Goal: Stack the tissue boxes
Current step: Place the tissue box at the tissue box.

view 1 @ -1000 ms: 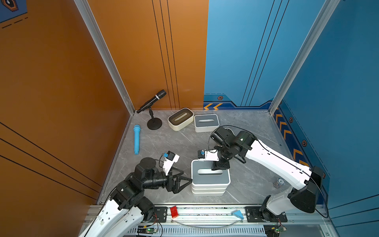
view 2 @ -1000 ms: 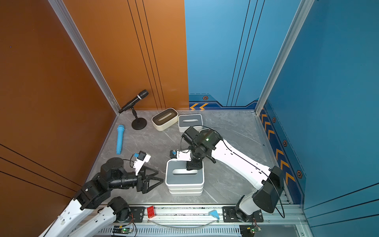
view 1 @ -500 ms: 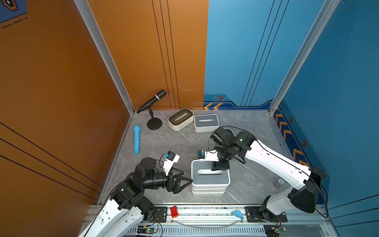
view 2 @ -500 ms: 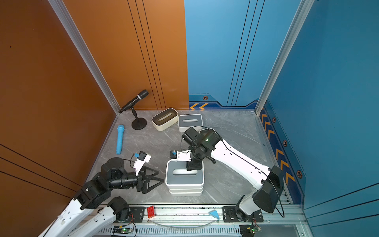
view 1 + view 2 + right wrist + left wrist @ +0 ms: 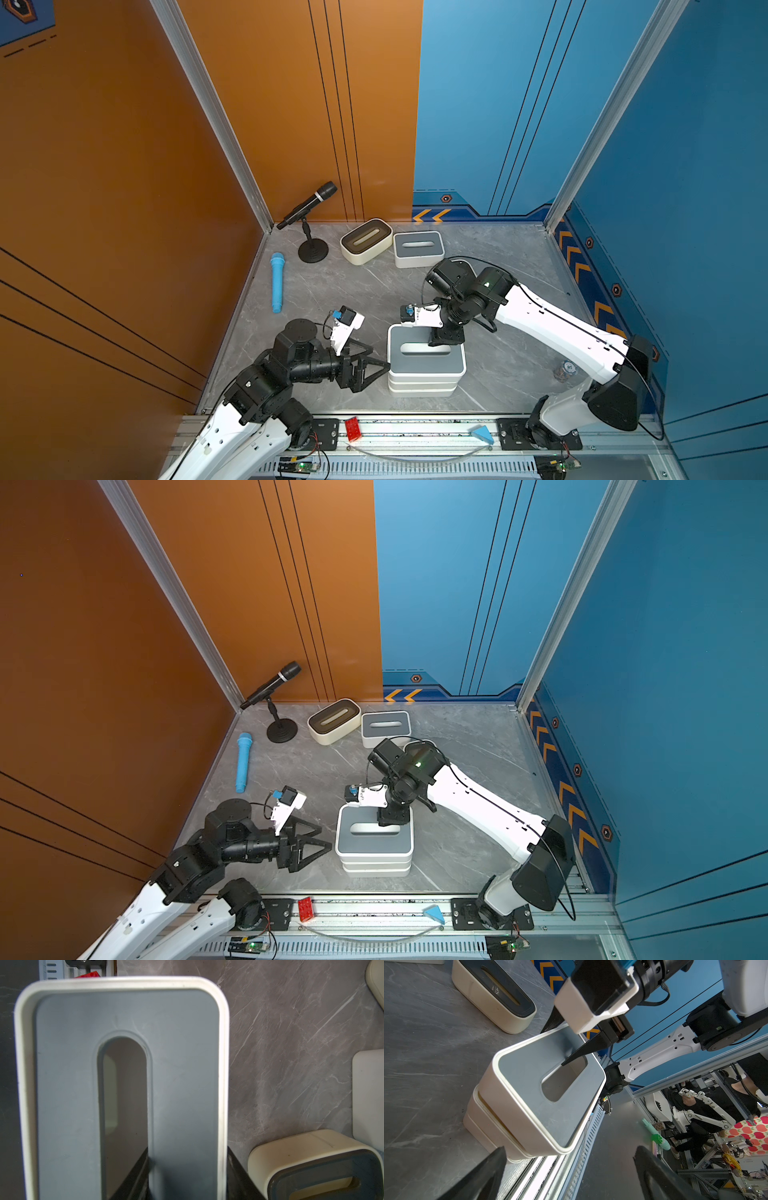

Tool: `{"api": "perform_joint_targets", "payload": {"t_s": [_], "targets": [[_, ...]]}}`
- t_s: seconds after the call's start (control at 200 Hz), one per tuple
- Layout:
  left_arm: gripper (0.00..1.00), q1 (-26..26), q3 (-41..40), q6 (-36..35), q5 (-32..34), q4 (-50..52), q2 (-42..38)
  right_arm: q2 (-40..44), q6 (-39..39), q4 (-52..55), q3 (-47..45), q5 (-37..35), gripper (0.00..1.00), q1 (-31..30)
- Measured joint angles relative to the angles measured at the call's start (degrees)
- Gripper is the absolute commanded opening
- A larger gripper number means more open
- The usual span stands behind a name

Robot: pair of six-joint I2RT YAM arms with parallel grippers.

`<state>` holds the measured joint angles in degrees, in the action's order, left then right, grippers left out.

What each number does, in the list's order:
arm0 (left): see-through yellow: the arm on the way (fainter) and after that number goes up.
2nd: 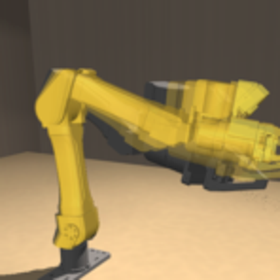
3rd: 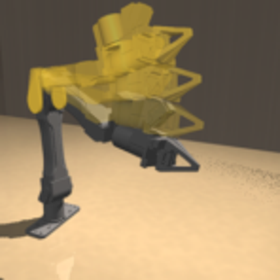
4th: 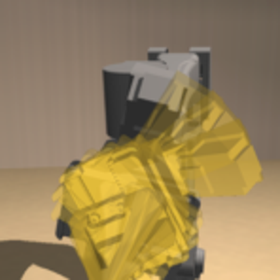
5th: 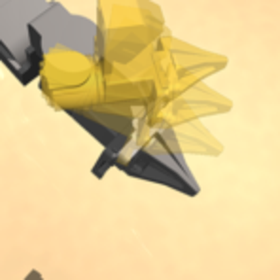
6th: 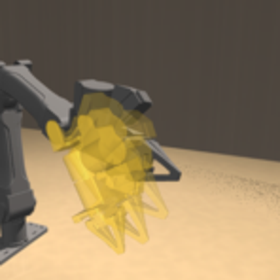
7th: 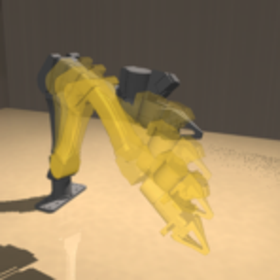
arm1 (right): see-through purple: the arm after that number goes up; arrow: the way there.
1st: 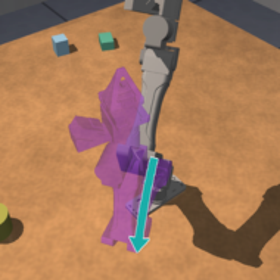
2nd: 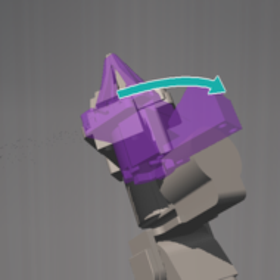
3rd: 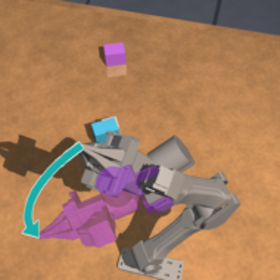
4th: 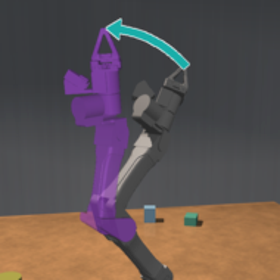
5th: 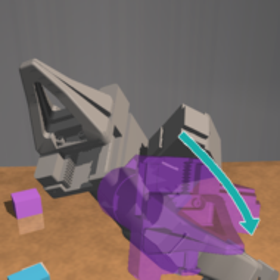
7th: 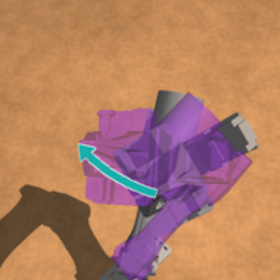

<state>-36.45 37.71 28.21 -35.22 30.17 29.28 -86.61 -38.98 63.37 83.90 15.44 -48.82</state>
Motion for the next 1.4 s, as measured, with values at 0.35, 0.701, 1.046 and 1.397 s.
{"api": "perform_joint_targets", "payload": {"t_s": [0.35, 0.701, 1.046, 1.397], "targets": [[0.98, 0.0, 0.0, 0.2, 0.0, 0.0, 0.0, 0.0, 0.1, 0.0, -0.4, -0.3, 0.31, 0.0], [0.98, 0.0, 0.0, 0.2, 0.0, 0.0, 0.0, 0.0, 0.1, 0.0, -0.4, -0.3, 0.31, -0.2], [0.98, 0.0, 0.0, 0.2, 0.0, 0.0, 0.0, -0.1, 0.3, 0.0, -0.4, -0.3, 0.32, -0.4], [0.98, 0.0, 0.0, 0.2, 0.0, 0.0, 0.0, -0.5, 0.3, 0.0, -0.6, -0.5, 0.32, -0.4]]}}
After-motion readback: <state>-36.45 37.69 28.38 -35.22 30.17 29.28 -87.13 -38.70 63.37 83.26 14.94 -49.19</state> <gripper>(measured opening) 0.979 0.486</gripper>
